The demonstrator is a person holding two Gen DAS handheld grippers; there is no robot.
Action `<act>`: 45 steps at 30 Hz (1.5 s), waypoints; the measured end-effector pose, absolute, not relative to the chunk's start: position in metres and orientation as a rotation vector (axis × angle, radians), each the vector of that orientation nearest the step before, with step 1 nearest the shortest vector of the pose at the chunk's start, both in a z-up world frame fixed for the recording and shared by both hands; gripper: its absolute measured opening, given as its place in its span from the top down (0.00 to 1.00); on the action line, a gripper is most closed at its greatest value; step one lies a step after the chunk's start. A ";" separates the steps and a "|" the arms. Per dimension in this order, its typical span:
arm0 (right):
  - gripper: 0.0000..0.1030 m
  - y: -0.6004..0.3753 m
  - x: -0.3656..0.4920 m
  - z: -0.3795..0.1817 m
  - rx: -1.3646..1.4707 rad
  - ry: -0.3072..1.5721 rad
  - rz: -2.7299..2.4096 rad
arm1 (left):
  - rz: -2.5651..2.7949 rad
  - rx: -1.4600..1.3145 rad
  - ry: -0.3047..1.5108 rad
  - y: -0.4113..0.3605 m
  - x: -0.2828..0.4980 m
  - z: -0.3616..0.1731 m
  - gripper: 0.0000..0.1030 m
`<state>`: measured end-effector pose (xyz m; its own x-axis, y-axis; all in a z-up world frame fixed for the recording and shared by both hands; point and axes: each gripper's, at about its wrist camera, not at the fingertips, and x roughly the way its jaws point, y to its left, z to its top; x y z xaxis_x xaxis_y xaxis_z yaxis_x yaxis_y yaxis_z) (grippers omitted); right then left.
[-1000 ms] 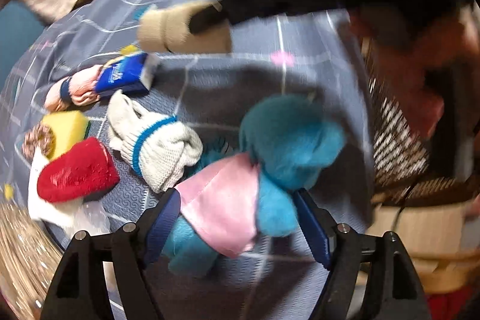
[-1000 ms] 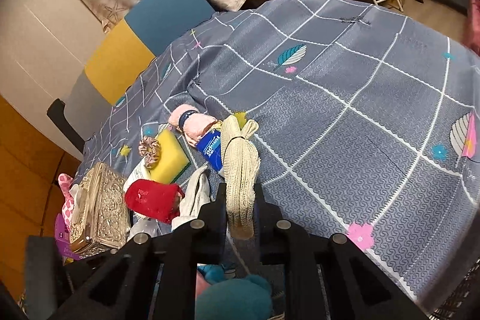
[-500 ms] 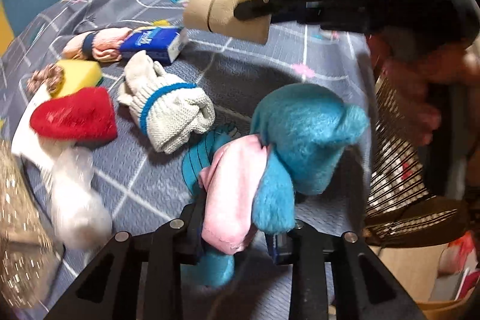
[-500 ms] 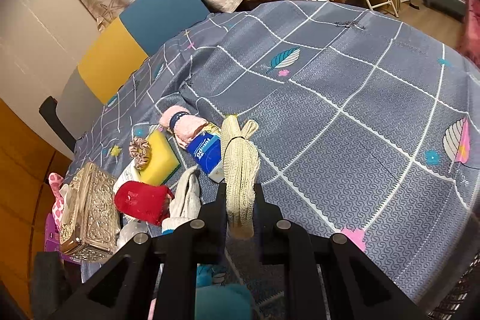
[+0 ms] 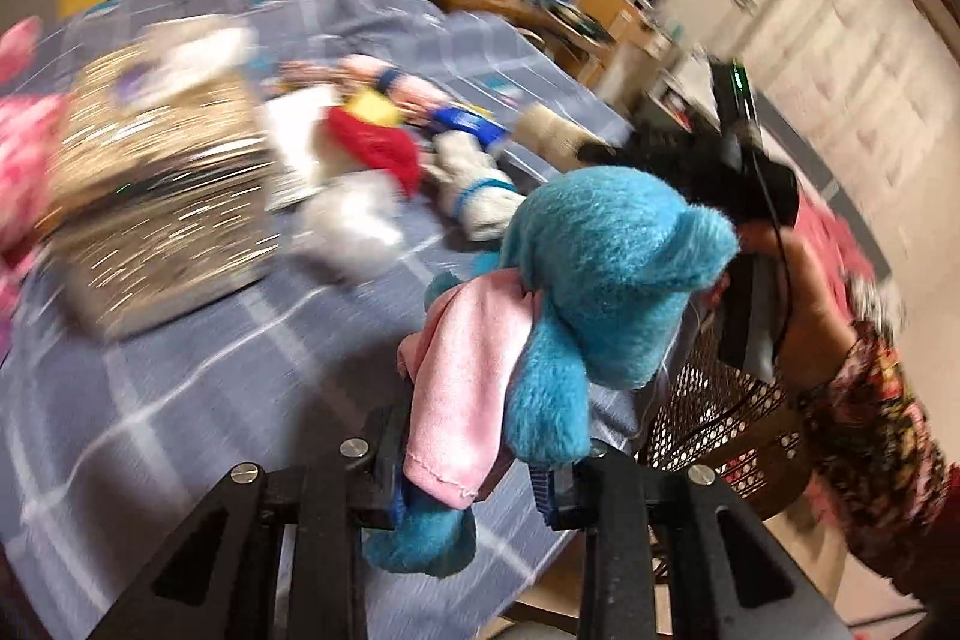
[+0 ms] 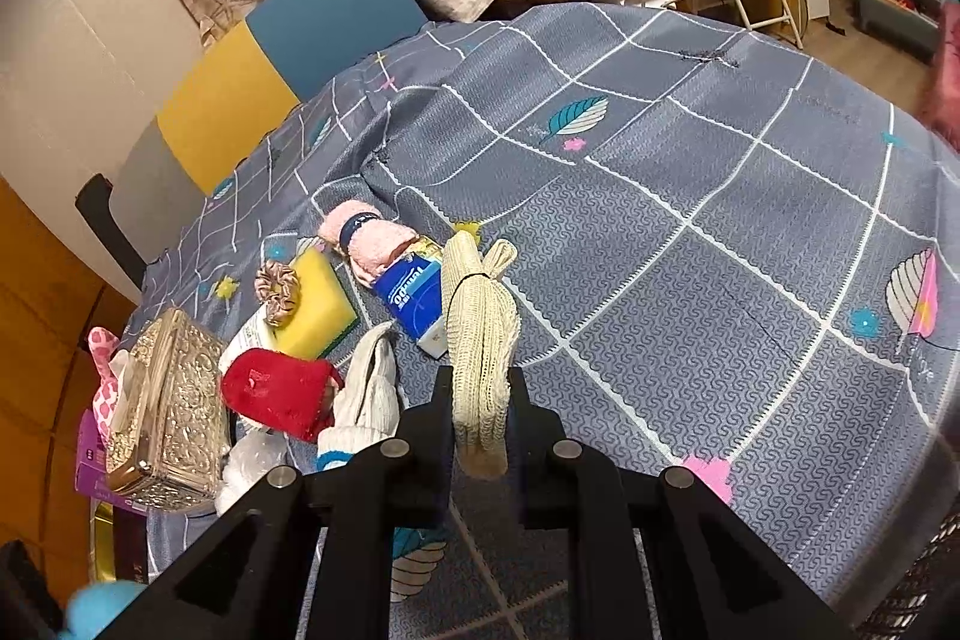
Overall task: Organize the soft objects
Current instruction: 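Carry the blue plush into the gold tray and open the left gripper while the right carries the beige item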
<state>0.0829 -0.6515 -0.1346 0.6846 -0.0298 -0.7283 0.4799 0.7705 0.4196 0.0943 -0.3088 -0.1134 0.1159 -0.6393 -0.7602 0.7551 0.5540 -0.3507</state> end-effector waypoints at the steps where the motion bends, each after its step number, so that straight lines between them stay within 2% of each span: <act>1: 0.87 -0.651 0.083 -0.135 0.640 0.774 -0.308 | -1.000 0.097 1.036 -0.294 0.095 -0.109 0.71; 12: 0.88 -0.648 0.078 -0.130 0.648 0.741 -0.307 | -0.716 -0.107 0.944 -0.145 0.100 -0.067 0.71; 23: 0.88 -0.609 0.069 -0.092 0.579 0.663 -0.291 | -0.430 -0.294 0.936 -0.002 0.125 -0.070 0.71; 35: 0.88 -0.459 0.077 -0.021 0.564 0.585 0.027 | -0.121 -0.431 1.028 0.112 0.181 -0.116 0.71; 45: 0.88 -0.298 0.107 0.002 0.571 0.633 0.397 | 0.074 -0.531 1.139 0.164 0.219 -0.154 0.70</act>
